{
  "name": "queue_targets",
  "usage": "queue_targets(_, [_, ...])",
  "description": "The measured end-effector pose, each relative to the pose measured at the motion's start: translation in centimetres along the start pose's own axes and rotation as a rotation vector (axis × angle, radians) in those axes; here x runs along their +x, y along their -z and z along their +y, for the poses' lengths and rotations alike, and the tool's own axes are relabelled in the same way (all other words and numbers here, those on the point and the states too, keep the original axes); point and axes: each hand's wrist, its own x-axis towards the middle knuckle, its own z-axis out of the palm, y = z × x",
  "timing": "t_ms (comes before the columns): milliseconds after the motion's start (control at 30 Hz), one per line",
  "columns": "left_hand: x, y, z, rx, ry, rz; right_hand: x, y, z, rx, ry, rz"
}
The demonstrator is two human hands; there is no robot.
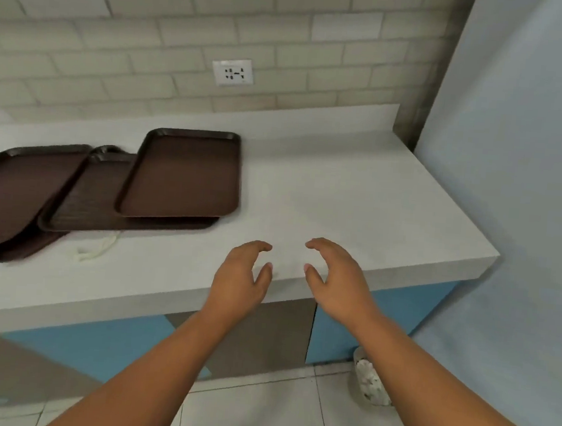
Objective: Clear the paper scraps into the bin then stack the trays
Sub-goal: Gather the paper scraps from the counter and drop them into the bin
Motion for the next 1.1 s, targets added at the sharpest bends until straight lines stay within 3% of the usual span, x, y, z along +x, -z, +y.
queue_targets(300, [-3.5, 12.5, -16.1, 0.159, 0.196, 0.126, 2.9, -12.7, -10.4, -0.017, 0.079, -0.202])
queue_targets(533, [-1.9, 18.1, -27.1, 0.335, 0.302, 0.125, 5.8, -21.6, -16.0, -0.073, 0.072, -0.265])
queue_targets(633, [-0.9, 19.0, -30.3, 0.388, 0.357, 0.049, 6.6, -24.3, -17.3, -0.108, 0.054, -0.276])
queue_targets(733, [-0.3, 18.9, -32.4, 0.396, 0.353, -0.045, 7.1, -26.4, -17.9, -0.166, 0.040, -0.308])
queue_targets(900, [0.5, 18.6, -33.5, 0.292, 0.244, -0.063, 7.2, -28.2, -17.8, -0.241, -0.008, -0.335])
queue_targets(1100, [1.0, 19.3, -29.7, -0.040, 0.243, -0.160, 7.3, -27.4, -18.0, -0.178, -0.072, -0.241])
